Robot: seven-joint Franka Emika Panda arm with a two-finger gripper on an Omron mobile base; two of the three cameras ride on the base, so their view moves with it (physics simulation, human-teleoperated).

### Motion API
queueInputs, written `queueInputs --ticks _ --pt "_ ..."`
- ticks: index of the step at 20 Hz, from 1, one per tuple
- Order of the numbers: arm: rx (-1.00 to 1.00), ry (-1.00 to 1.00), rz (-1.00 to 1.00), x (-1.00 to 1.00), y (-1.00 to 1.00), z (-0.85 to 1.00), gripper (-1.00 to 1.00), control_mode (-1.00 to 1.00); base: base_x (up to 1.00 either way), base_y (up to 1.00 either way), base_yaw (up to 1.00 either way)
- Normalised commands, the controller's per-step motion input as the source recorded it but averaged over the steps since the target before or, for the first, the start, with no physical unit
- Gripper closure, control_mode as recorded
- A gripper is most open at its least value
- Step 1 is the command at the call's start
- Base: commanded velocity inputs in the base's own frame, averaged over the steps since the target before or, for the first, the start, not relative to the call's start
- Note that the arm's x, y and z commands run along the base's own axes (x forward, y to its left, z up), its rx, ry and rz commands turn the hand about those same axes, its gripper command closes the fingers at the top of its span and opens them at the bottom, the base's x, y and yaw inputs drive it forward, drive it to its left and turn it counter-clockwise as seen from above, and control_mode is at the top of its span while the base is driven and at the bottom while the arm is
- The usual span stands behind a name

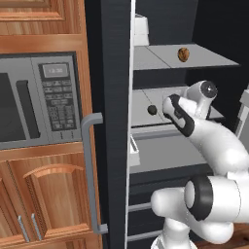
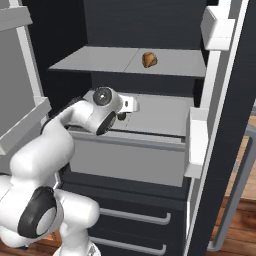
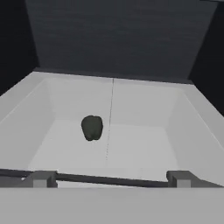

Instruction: Move the bell pepper and bread from the top shelf to the second highest shelf to make space. Then, place the pitcher from the counter on the cleared top shelf.

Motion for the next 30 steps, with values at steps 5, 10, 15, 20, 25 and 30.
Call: queueInputs --ticks 5,10,15,20,25,30 --pt "0.00 0.00 -0.14 0.00 -0.03 1.00 -1.00 -1.00 0.00 0.00 0.00" --pt "0.00 0.00 -0.15 0.16 -0.31 0.84 -1.00 -1.00 0.00 0.00 0.00" --pt "0.02 0.00 -0.11 0.38 -0.44 0.49 -1.00 -1.00 0.00 0.00 0.00" --pt "0.02 0.02 -0.05 0.60 -0.30 0.23 -1.00 -1.00 0.00 0.00 0.00" --pt "0.08 0.00 0.00 0.70 -0.21 0.03 -1.00 -1.00 0.00 0.00 0.00" --pt "0.09 0.00 0.00 0.66 -0.31 -0.02 -1.00 -1.00 0.00 0.00 0.00"
